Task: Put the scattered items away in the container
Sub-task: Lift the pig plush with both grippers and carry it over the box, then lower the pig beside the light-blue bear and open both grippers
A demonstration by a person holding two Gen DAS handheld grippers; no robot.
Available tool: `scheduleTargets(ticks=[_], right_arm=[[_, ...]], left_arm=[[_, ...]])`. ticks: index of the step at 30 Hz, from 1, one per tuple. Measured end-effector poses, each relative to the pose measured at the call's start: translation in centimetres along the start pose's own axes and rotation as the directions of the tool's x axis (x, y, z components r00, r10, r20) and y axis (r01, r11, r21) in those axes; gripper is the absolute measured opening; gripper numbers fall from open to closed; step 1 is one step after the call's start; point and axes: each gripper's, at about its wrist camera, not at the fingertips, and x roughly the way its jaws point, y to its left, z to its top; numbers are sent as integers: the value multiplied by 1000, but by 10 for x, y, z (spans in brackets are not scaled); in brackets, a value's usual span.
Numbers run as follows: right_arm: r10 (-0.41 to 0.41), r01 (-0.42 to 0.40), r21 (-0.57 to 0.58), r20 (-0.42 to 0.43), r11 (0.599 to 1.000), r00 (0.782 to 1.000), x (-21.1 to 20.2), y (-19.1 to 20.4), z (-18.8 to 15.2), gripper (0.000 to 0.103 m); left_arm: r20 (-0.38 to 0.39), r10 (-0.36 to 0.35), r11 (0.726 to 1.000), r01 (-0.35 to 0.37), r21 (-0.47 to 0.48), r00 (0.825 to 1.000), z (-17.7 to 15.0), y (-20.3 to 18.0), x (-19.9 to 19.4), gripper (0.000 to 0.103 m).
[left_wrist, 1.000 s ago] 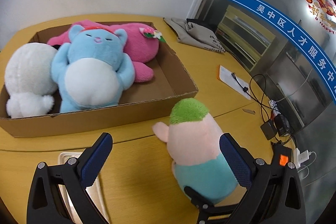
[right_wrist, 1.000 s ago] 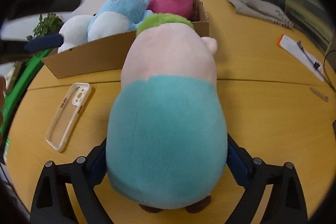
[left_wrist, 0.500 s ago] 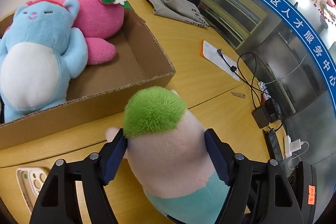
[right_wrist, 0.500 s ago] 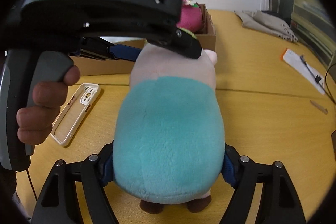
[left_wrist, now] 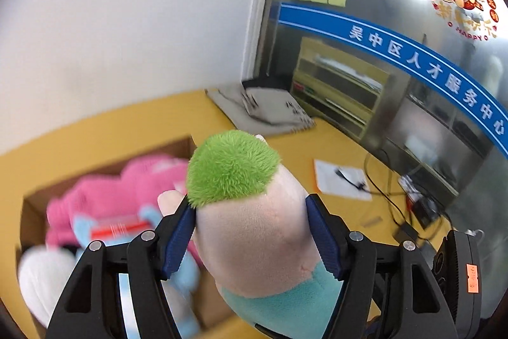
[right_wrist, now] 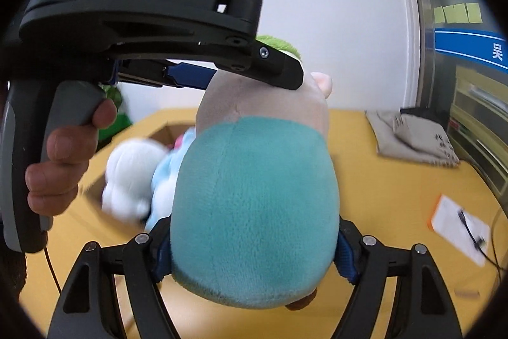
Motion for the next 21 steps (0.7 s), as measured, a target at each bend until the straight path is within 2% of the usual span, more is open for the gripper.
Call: scheduleTargets(ticks=[4, 9, 11, 14, 17, 21], right_arm=[[-19, 19, 6, 12, 1000, 1000, 46, -10, 5, 78], [-45, 48, 26, -123, 999, 991, 93, -19, -29, 78], [-58, 63, 26, -174, 998, 983, 97, -21, -45, 78], [-77, 81, 10, -210, 997, 975, 93, -18, -48, 78], [-78, 87, 20, -276, 996, 958, 92, -18, -46, 78], [-90, 108, 35, -330, 994, 940, 90, -17, -45, 79]], left_arm=[[-43, 9, 1000, -9, -1, 999, 5, 27, 42, 73], [-178, -55, 997, 45, -62, 982, -33, 54, 105, 73], [-201, -54, 998, 44, -52, 978, -46, 53, 116, 73], [-199, -120, 989, 99, -112, 973, -55, 59, 122, 75], [-210, -108, 993, 97, -61, 972, -60, 50, 124, 76], [-223, -129, 991, 118, -61, 966, -61, 45, 129, 79]])
